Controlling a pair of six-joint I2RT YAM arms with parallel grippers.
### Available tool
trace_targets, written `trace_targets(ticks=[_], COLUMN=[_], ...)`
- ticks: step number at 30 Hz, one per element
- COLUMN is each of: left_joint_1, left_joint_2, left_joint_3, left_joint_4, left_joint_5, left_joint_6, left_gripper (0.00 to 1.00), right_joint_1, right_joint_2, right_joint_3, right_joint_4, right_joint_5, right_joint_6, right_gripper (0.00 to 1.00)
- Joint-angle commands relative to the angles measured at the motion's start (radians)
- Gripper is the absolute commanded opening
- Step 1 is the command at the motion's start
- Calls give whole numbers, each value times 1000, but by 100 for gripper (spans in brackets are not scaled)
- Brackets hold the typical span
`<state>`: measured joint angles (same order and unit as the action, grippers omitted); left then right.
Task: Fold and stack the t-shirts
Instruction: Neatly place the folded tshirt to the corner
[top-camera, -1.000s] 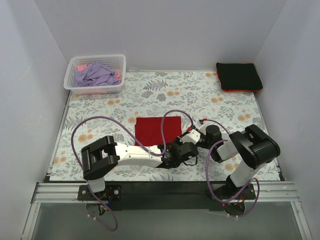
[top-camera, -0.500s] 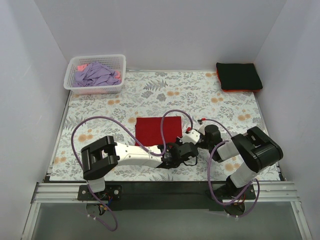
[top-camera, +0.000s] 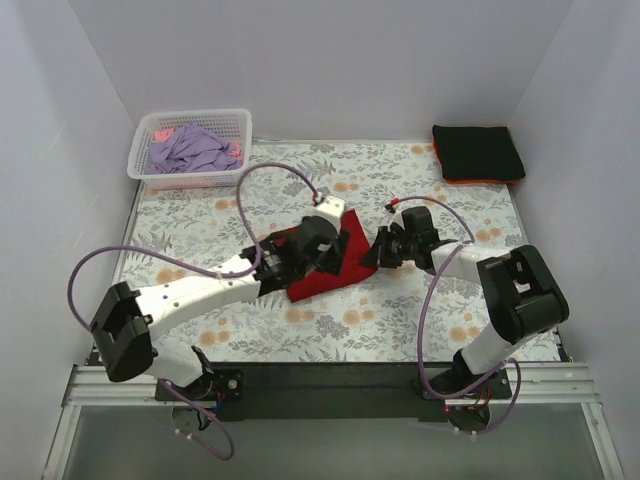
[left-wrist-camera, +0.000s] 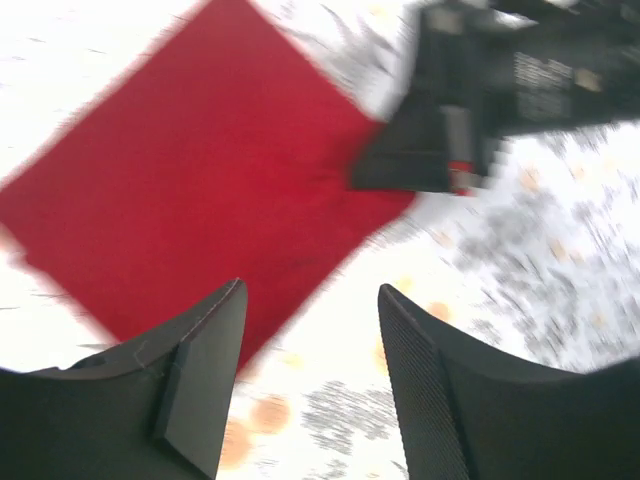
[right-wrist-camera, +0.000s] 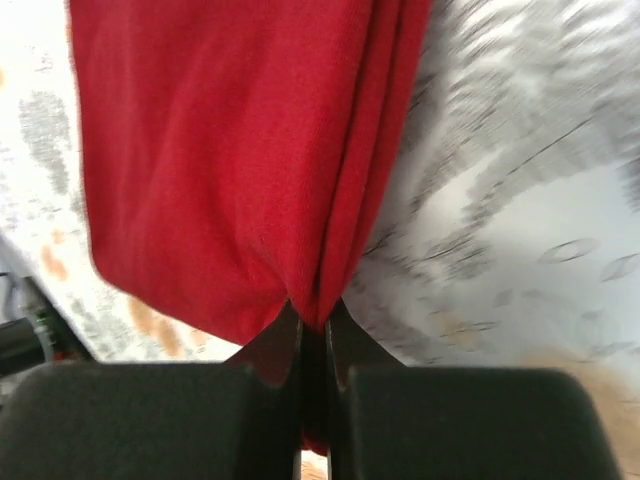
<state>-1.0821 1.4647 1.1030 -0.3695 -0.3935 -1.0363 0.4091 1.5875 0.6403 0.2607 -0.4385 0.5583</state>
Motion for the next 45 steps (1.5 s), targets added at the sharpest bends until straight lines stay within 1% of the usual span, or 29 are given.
trace_targets(ticks=[1, 2, 3, 4, 5, 6, 7, 8, 9, 10, 12, 14, 15, 16, 18, 19, 22, 25, 29, 36, 39, 45], left_joint_1=[171, 206, 237, 293, 322, 376, 405, 433, 485, 513, 583, 619, 629, 628, 628, 631, 631, 631, 631, 639, 639, 640], left_joint_2=[-112, -121, -135, -141, -151, -162, -187, -197, -208, -230, -245, -254, -256, -259, -276, -277, -262, -239, -207, -158, -144, -118], left_joint_3=[-26, -22, -19, -22, -31, -44, -61, -106, -126, -149, -212, -241, -242, -241, -244, -244, -252, -253, -252, -252, -253, -253], left_joint_4=[-69, -84, -101, -133, -143, -147, -149, -146, -144, -141, -119, -111, -115, -114, -100, -100, -108, -109, -111, -111, -109, -109], left_joint_5=[100, 96, 91, 76, 71, 70, 70, 71, 76, 85, 128, 154, 148, 147, 137, 118, 88, 79, 53, 50, 53, 74], left_joint_6=[33, 32, 30, 13, 4, -7, -28, -43, -59, -73, -113, -123, -129, -130, -133, -136, -142, -145, -149, -149, -148, -146], left_gripper=[55, 56, 57, 64, 64, 66, 81, 83, 83, 84, 84, 84, 84, 84, 84, 84, 84, 84, 84, 84, 84, 84], right_joint_1=[-50, -71, -79, -88, -92, -93, -96, -102, -105, -111, -125, -145, -150, -156, -171, -177, -205, -240, -297, -366, -392, -400], right_joint_2=[35, 61, 75, 100, 114, 127, 143, 173, 187, 202, 247, 291, 308, 324, 370, 385, 448, 497, 551, 634, 649, 657], right_joint_3=[172, 205, 244, 315, 359, 398, 433, 511, 545, 585, 681, 740, 803, 832, 898, 962, 1065, 1159, 1260, 1416, 1453, 1512], right_joint_4=[-236, -318, -351, -420, -420, -483, -506, -530, -575, -592, -617, -640, -643, -652, -664, -667, -672, -672, -669, -666, -667, -647], right_joint_5=[92, 101, 115, 154, 185, 214, 278, 314, 348, 397, 434, 489, 504, 538, 586, 636, 676, 708, 689, 656, 626, 583], right_joint_6=[-216, -265, -288, -334, -354, -380, -400, -417, -451, -468, -518, -552, -557, -604, -636, -667, -733, -756, -756, -735, -718, -721], right_gripper=[1, 1, 1, 1, 1, 1, 1, 1, 1, 1, 1, 1, 1, 1, 1, 1, 1, 1, 1, 1, 1, 1])
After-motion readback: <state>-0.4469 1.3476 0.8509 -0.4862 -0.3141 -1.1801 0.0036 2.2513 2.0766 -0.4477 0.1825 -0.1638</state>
